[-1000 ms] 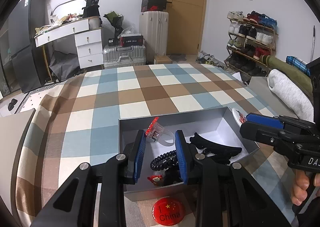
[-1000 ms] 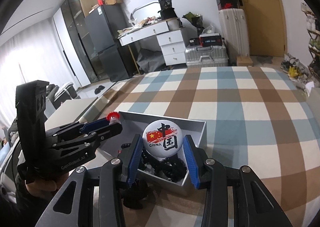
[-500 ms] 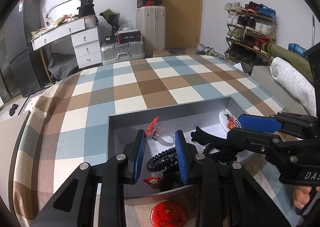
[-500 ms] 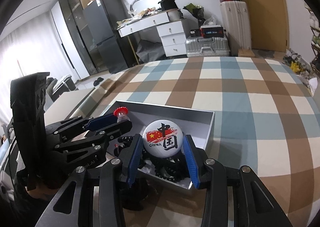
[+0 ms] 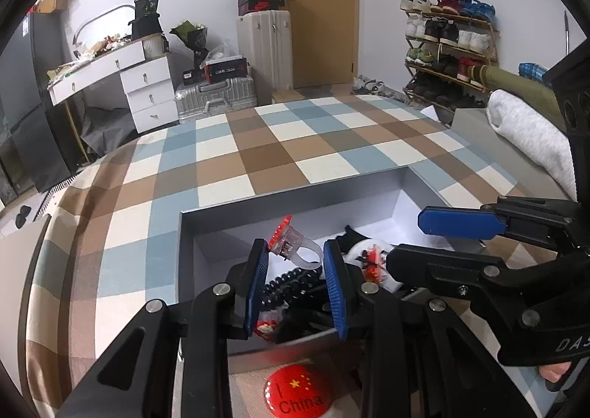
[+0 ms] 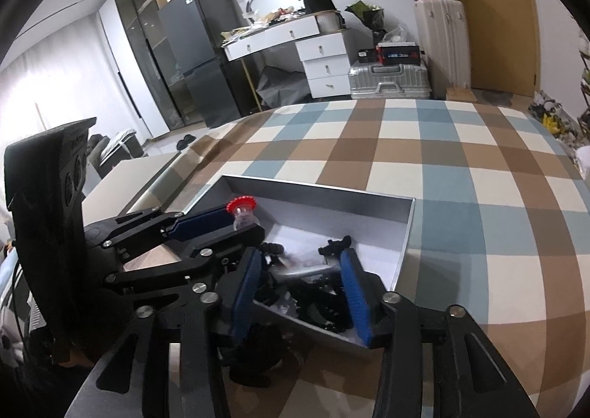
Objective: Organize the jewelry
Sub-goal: 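Open both grippers to release the badge and ring into the box, then withdraw both grippers toward the black claw clip and red badge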
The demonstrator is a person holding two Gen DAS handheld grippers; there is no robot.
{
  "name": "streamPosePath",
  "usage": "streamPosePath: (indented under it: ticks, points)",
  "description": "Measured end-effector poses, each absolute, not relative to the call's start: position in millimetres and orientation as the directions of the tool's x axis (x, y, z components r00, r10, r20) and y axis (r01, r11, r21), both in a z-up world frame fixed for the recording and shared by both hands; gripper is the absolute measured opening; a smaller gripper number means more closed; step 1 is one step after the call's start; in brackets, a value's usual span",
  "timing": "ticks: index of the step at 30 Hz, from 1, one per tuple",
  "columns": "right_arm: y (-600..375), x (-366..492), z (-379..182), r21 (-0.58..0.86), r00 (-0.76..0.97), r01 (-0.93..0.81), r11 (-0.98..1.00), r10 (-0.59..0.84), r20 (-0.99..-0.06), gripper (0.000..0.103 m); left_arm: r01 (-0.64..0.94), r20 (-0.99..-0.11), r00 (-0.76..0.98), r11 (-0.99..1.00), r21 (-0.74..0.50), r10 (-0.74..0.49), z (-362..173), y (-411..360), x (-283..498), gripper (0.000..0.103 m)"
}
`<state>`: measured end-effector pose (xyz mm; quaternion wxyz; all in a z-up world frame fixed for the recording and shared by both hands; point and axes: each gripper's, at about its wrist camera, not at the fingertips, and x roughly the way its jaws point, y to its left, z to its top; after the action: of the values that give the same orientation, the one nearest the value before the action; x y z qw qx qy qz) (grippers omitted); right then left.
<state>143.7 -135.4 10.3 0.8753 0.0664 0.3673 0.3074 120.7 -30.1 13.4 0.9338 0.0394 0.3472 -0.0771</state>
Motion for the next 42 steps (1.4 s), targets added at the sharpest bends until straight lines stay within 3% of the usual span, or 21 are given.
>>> streamPosePath:
  ticks: [2, 6, 8, 10, 15, 26, 36, 42]
  points:
    - [-140, 141, 13, 0.34, 0.555, -0.485, 0.806, 0.584, -0.592, 0.059, 0.174, -0.659, 0.743, 0.985, 0.016, -0.121, 16, -31, 118, 0.027]
    - [-155, 135, 21, 0.355, 0.58, -0.463, 0.812, 0.58, -0.571, 0.075, 0.169, -0.649, 0.748, 0.986, -0.012, -0.136, 24, -26, 103, 0.064]
    - [-166, 131, 26, 0.355, 0.61, -0.437, 0.826, 0.563, -0.558, 0.093, 0.163, -0.642, 0.753, 0.986, -0.03, -0.144, 28, -22, 96, 0.071]
    - [-176, 128, 30, 0.359, 0.633, -0.409, 0.839, 0.544, -0.55, 0.102, 0.136, -0.635, 0.761, 0.99, -0.043, -0.132, 32, -16, 88, 0.085]
    - [-194, 125, 34, 0.355, 0.639, -0.351, 0.867, 0.498, -0.585, 0.103, 0.082, -0.626, 0.772, 0.994, -0.076, -0.112, 36, 0, 71, 0.102]
    - [-175, 116, 22, 0.303, 0.571, -0.404, 0.863, 0.497, -0.654, 0.103, 0.087, -0.667, 0.741, 0.996, -0.016, -0.075, 24, 5, 68, 0.102]
    - [-141, 109, -8, 0.249, 0.447, -0.478, 0.842, 0.477, -0.756, 0.103, 0.121, -0.763, 0.647, 0.99, 0.079, -0.018, -4, -3, 72, 0.102]
    - [-125, 106, -24, 0.261, 0.395, -0.501, 0.825, 0.486, -0.78, 0.103, 0.082, -0.763, 0.647, 0.995, 0.059, -0.007, -1, 9, 70, 0.102]
